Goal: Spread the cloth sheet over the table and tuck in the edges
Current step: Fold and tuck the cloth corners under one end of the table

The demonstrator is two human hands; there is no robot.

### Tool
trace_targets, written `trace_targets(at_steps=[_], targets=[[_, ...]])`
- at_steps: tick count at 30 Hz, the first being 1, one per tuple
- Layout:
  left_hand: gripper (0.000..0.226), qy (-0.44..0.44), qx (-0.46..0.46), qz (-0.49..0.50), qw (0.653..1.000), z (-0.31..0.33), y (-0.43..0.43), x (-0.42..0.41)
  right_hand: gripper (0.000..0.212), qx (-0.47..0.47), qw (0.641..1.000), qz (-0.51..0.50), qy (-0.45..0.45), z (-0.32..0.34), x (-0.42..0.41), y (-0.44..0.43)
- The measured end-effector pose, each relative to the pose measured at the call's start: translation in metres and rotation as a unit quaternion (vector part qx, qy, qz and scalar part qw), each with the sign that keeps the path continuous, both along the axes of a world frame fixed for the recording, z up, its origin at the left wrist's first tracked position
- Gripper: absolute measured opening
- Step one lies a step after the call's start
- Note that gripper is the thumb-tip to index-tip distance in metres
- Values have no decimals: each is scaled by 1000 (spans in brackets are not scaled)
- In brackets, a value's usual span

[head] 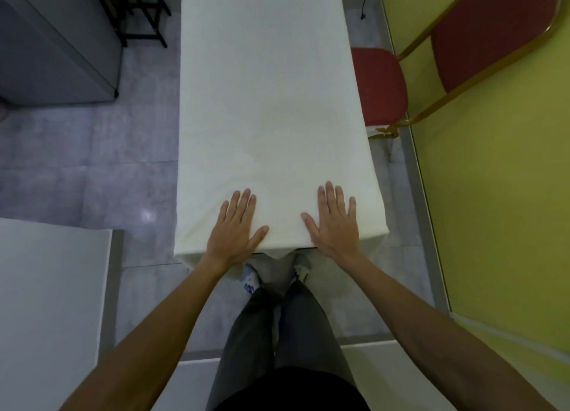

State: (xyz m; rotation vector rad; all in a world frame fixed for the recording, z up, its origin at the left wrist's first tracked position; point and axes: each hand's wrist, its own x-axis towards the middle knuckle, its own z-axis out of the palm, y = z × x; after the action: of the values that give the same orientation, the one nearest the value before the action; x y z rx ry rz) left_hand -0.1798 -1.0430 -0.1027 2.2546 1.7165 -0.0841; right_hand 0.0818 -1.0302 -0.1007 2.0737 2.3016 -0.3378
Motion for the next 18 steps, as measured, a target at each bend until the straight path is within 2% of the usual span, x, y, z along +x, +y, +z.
trace_targets(at_steps=[8,13,16,18], targets=[[83,-5,-3,5,1000,2,-12,14,79,-23,999,41,19,2,16,-6],[81,-61,-16,-128,990,11,-4,84,68,0,998,-10,61,3,75,-28],[78,-75,-43,-215,973,14,8,140,57,14,986,-69,152,3,106,-44],[76,-70,-48,-253,964,16,20,174,56,1,957,-141,253,4,117,-54]])
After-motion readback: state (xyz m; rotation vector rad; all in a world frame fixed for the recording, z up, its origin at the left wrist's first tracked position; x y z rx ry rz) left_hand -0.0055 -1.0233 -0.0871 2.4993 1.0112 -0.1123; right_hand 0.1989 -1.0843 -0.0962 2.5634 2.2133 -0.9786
